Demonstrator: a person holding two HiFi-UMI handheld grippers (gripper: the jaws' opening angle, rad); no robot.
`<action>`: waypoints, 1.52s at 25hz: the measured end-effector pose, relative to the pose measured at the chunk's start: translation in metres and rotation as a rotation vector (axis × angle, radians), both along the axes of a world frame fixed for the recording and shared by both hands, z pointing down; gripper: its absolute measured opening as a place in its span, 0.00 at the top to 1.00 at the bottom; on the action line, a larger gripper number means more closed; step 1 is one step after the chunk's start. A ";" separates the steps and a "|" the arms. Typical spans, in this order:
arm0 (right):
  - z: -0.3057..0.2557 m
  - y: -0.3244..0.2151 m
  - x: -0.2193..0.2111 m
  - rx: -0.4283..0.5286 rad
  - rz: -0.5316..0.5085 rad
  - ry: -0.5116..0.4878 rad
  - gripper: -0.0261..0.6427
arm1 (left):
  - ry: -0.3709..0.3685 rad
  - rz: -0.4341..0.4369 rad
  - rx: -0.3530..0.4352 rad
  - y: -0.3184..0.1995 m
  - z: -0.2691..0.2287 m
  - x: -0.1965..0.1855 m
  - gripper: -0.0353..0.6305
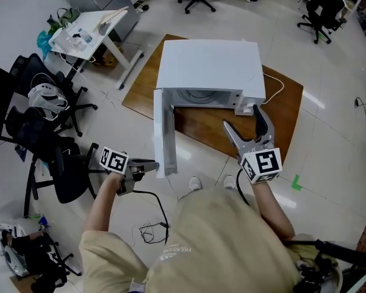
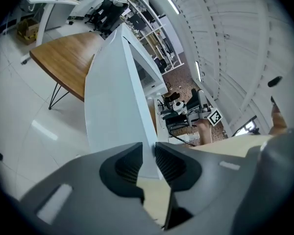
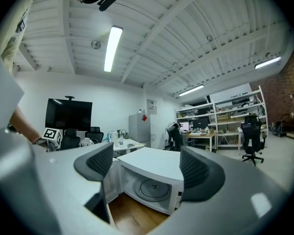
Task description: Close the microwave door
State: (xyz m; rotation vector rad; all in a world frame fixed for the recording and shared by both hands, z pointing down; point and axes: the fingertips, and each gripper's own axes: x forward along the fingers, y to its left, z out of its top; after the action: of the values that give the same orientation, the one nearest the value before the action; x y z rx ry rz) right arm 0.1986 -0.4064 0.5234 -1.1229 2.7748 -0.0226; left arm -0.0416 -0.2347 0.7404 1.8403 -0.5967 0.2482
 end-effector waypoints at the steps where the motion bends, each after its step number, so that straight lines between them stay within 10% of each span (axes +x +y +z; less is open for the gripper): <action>1: -0.003 -0.001 -0.003 0.000 0.003 0.003 0.34 | 0.007 -0.023 -0.014 -0.002 -0.003 0.004 0.82; 38: -0.017 0.003 0.079 0.040 0.175 -0.023 0.34 | 0.132 -0.494 0.044 -0.130 -0.012 0.182 0.84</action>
State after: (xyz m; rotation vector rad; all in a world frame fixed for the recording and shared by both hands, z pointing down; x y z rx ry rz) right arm 0.2780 -0.4032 0.5062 -1.3420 2.6342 0.0390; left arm 0.1407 -0.3647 0.7283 1.6743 -0.9431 -0.2161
